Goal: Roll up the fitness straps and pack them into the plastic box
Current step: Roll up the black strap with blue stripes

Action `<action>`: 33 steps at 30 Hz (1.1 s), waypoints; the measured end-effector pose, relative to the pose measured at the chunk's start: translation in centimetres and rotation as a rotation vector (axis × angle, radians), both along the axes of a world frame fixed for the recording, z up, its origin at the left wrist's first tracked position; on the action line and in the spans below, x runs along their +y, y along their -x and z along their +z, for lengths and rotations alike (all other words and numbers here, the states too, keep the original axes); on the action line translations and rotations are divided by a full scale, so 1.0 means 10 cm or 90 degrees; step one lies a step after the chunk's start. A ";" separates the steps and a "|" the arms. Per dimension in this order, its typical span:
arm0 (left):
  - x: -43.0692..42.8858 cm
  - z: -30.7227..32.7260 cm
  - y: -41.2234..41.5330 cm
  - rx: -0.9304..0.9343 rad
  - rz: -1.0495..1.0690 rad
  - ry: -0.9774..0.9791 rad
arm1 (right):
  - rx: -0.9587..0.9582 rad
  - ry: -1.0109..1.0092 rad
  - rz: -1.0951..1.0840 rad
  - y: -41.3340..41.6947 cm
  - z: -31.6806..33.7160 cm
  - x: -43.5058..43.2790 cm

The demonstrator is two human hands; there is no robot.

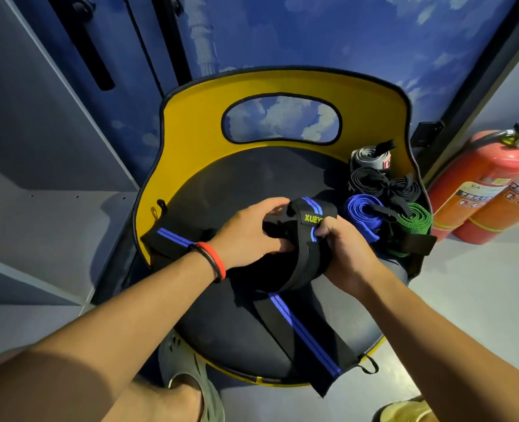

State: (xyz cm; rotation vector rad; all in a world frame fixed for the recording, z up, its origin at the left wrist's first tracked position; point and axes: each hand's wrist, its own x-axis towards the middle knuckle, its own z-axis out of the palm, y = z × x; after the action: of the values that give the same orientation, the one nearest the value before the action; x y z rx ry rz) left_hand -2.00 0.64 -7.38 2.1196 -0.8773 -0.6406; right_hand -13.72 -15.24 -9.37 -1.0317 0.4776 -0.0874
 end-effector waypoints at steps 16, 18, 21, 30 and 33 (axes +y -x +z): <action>-0.01 0.12 -0.21 0.004 0.215 0.080 | 0.026 0.001 -0.143 0.11 0.13 -0.09; -0.04 0.12 -0.20 0.068 0.278 0.126 | 0.032 0.015 -0.136 0.10 0.20 -0.05; -0.11 0.06 -0.15 0.175 0.341 0.184 | 0.007 0.101 -0.161 0.04 0.26 0.01; -0.22 0.05 0.07 0.279 0.333 0.322 | -0.028 0.148 -0.141 -0.19 0.43 0.26; -0.21 0.10 0.13 0.295 0.338 0.371 | -0.019 0.161 -0.154 -0.24 0.43 0.28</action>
State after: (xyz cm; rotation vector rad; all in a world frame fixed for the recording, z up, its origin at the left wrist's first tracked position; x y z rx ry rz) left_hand -3.26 -1.43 -6.40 1.4869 -0.1837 -0.4834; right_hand -11.29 -12.48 -5.04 -1.2146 0.5723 -0.3865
